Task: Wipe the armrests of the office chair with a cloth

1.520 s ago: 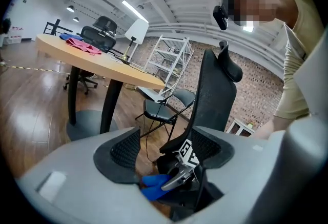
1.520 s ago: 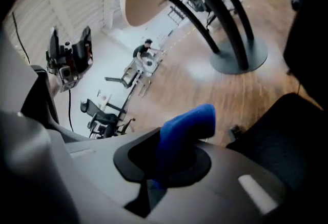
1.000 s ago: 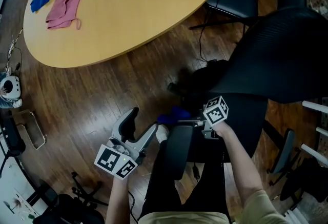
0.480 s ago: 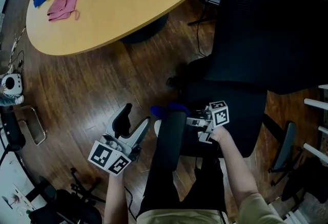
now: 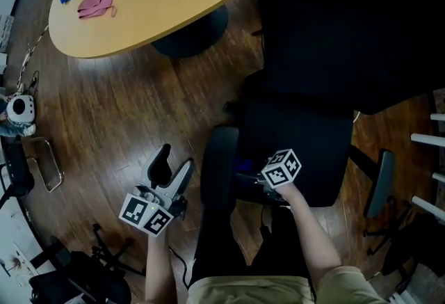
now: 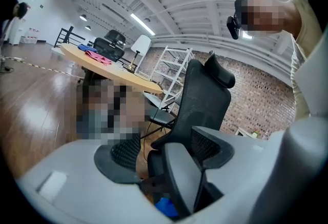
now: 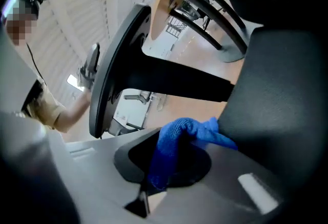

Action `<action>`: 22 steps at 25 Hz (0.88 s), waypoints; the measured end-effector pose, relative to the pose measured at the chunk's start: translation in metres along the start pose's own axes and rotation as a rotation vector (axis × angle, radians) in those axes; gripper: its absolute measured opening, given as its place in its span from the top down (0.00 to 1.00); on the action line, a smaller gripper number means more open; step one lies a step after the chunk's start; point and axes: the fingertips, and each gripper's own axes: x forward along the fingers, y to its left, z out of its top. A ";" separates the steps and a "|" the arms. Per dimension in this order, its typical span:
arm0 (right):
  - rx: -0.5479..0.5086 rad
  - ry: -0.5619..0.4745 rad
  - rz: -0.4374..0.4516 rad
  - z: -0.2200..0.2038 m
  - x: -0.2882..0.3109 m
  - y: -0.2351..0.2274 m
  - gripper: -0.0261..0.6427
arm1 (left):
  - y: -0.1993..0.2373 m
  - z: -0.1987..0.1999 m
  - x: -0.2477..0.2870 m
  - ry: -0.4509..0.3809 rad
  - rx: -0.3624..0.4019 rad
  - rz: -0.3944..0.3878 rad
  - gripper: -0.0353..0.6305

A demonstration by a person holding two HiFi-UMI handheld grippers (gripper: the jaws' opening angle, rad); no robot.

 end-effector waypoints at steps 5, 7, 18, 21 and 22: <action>0.139 -0.189 -0.027 0.023 0.035 -0.028 0.93 | -0.014 -0.011 -0.005 0.000 -0.001 0.002 0.50; 0.155 -0.233 -0.041 0.041 0.042 -0.039 0.93 | -0.013 -0.010 -0.005 -0.005 0.010 0.003 0.50; 0.159 -0.273 -0.054 0.055 0.052 -0.058 0.93 | -0.008 -0.014 -0.022 -0.012 0.056 0.021 0.50; 0.093 -0.343 0.121 0.064 0.039 -0.017 0.94 | -0.014 -0.011 -0.027 -0.025 0.055 0.029 0.50; 0.068 -0.365 0.179 0.066 0.033 0.001 0.93 | -0.017 -0.010 -0.029 -0.027 0.055 0.030 0.50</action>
